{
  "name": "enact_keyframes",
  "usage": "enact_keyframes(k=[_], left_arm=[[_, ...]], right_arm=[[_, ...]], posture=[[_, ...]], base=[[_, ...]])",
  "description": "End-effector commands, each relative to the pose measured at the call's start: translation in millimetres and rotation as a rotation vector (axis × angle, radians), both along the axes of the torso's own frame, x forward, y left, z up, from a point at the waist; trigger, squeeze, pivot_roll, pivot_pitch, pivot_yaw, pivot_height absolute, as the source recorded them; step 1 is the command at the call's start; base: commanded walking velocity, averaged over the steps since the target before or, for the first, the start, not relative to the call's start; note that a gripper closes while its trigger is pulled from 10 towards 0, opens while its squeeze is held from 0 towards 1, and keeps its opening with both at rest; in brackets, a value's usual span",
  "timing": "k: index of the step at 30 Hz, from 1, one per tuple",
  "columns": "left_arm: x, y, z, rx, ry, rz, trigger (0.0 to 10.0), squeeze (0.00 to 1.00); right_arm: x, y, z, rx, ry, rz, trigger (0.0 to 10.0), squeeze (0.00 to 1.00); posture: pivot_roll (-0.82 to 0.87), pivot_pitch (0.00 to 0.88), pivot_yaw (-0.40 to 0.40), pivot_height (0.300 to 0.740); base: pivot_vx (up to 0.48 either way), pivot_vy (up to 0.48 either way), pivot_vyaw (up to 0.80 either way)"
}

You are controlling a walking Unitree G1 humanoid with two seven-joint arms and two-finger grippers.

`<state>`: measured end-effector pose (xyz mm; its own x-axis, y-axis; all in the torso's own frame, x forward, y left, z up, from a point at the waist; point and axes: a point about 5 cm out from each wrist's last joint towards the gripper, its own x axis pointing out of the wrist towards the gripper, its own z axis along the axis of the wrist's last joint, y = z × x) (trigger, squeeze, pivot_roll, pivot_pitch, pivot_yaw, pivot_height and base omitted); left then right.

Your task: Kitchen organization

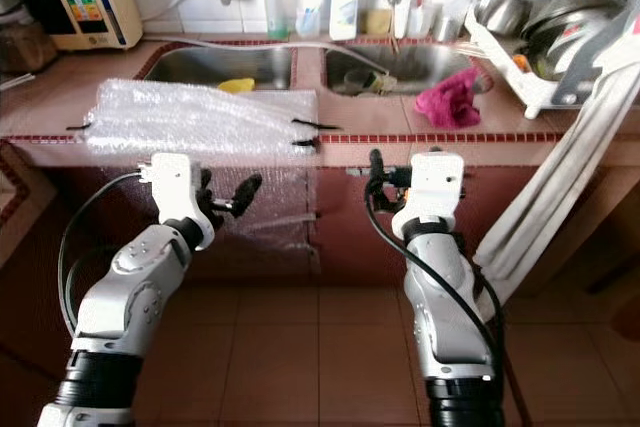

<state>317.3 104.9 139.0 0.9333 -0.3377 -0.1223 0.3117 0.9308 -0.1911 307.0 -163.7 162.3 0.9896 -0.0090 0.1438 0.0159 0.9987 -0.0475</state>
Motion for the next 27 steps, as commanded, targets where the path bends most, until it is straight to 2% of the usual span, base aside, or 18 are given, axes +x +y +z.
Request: enact_keyframes(k=[1, 5, 7, 8, 9, 12, 15, 16, 19, 21, 22, 24, 27], left_arm=[[5.0, 9.3, 4, 0.019, -0.021, 0.031, 10.0, 0.00], [8.8, 20.9, -13, 0.070, 0.018, 0.079, 10.0, 0.00], [9.7, 26.4, -20, 0.066, 0.046, 0.098, 10.0, 0.00], [10.2, 33.7, -30, 0.075, 0.079, 0.122, 10.0, 0.00], [10.2, 33.7, -30, 0.075, 0.079, 0.122, 10.0, 0.00], [8.4, 43.9, -50, 0.098, 0.141, 0.135, 10.0, 0.00], [3.8, 54.7, -77, 0.177, 0.207, 0.134, 10.0, 0.00], [-1.7, 62.5, -95, 0.189, 0.260, 0.136, 10.0, 0.00], [-8.4, 72.4, -111, 0.217, 0.312, 0.157, 10.0, 0.00], [-19.9, 82.7, -130, 0.258, 0.384, 0.180, 10.0, 0.00], [-19.9, 82.7, -130, 0.258, 0.384, 0.180, 10.0, 0.00], [-33.7, 90.2, -148, 0.337, 0.460, 0.187, 10.0, 0.00], [-48.2, 94.3, -163, 0.388, 0.537, 0.183, 10.0, 0.00]], right_arm=[[1.9, 4.6, 1, 0.013, -0.003, 0.011, 10.0, 0.11], [3.1, 6.1, -5, 0.012, 0.023, 0.013, 10.0, 0.11], [3.1, 6.5, -9, 0.015, 0.033, 0.016, 10.0, 0.11], [2.9, 6.2, -17, 0.013, 0.059, 0.018, 10.0, 0.11], [2.9, 6.2, -17, 0.013, 0.059, 0.018, 10.0, 0.11], [2.9, 4.0, -37, 0.009, 0.117, 0.021, 10.0, 0.11], [5.9, 4.0, -57, -0.011, 0.178, 0.040, 10.0, 0.11], [8.2, 0.7, -74, -0.028, 0.239, 0.033, 10.0, 0.11], [8.8, -3.6, -94, -0.039, 0.314, 0.024, 10.0, 0.11], [5.3, -10.2, -118, -0.025, 0.422, -0.002, 10.0, 0.12], [5.3, -10.2, -118, -0.025, 0.422, -0.002, 10.0, 0.12], [0.4, -14.1, -137, 0.023, 0.520, -0.036, 10.0, 0.11], [-7.4, -9.6, -154, 0.010, 0.605, -0.016, 10.0, 0.11]], posture=[[-0.01, 0.000, 0.017, 0.740], [-0.02, 0.000, 0.020, 0.740], [-0.02, 0.000, 0.024, 0.740], [-0.02, 0.000, 0.028, 0.740], [-0.02, 0.000, 0.028, 0.740], [-0.02, 0.000, 0.032, 0.740], [-0.01, 0.000, 0.032, 0.740], [-0.01, 0.000, 0.029, 0.740], [0.00, 0.000, 0.025, 0.740], [0.01, 0.000, 0.021, 0.740], [0.01, 0.000, 0.021, 0.740], [0.02, 0.000, 0.017, 0.740], [0.02, 0.000, 0.018, 0.740]], base=[[0.000, 0.000, 0.00], [0.000, 0.000, -0.68], [0.000, 0.000, -0.76], [0.000, 0.000, -0.76], [0.000, 0.000, -0.76], [0.000, 0.000, -0.76], [0.000, 0.000, -0.76], [0.000, 0.000, -0.76], [0.000, 0.000, -0.76], [0.000, 0.000, -0.76], [0.000, 0.000, -0.76], [0.000, 0.000, -0.76], [0.000, 0.000, -0.76]])
